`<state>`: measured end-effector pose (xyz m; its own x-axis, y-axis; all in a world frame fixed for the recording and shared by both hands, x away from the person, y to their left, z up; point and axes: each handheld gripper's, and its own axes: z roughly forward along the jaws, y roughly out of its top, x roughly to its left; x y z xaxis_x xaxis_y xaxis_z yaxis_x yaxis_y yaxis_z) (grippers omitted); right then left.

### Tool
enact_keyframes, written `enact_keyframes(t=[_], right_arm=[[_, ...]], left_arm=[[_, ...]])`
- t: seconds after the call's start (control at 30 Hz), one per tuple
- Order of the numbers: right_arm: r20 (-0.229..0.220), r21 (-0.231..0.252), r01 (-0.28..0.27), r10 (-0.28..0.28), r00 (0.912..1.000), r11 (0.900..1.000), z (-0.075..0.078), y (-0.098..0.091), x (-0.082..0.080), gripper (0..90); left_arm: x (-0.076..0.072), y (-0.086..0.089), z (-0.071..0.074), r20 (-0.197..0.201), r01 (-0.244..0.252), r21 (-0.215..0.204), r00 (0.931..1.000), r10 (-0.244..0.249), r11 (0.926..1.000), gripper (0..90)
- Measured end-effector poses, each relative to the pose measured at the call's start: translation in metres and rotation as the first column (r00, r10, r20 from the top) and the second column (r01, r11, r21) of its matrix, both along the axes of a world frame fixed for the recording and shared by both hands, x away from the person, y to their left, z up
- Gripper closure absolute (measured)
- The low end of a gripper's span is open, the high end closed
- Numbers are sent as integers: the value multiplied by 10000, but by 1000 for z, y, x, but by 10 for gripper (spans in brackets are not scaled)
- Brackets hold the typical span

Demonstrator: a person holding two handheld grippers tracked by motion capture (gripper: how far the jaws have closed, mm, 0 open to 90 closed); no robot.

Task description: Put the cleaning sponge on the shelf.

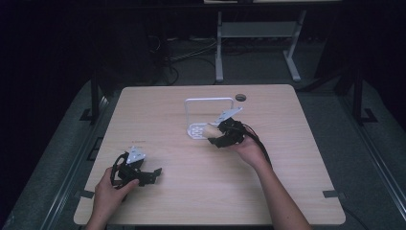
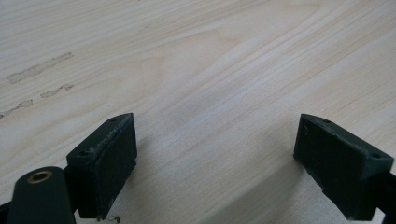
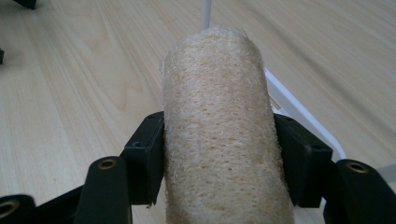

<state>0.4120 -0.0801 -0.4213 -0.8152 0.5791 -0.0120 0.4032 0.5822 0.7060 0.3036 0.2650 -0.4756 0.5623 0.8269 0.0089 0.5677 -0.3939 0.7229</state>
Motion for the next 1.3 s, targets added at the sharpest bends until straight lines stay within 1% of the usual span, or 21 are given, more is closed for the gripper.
enact_keyframes(t=[0.17,0.33,0.47,0.6,0.7,0.8,0.87,0.97,1.03,1.3], right_arm=[[6,-20,85,-85,10000,10000,0,6,5,393],[57,-42,118,-118,9999,9999,-4,11,12,393],[-90,-49,247,-247,9997,9997,-10,15,17,394],[-65,-165,239,-240,9997,9996,-15,20,22,393],[-136,-261,270,-274,9995,9993,-16,24,25,393],[20,-523,289,-289,9996,9982,-18,29,27,393],[-9,-491,316,-317,9995,9983,-20,32,29,393],[-101,-575,337,-343,9994,9978,-22,35,31,393],[-7,-754,333,-335,9994,9966,-24,37,32,392],[-149,-811,463,-476,9988,9956,-31,37,37,391]], left_arm=[[0,0,0,0,1,1,10000,-1,10000,127],[0,0,0,-1,1,1,10000,-1,10000,127],[0,0,0,-2,2,1,10000,-2,10000,127],[0,0,0,0,1,1,10000,-1,10000,127],[0,0,0,-3,1,-3,10000,-1,10000,127],[0,0,0,-1,1,0,10000,-1,10000,127],[0,0,0,-4,2,2,10000,-2,10000,127],[0,0,0,-1,1,0,10000,-1,10000,127],[0,0,0,-1,3,1,10000,-3,10000,127],[0,0,0,-3,1,-1,10000,-1,10000,127]])
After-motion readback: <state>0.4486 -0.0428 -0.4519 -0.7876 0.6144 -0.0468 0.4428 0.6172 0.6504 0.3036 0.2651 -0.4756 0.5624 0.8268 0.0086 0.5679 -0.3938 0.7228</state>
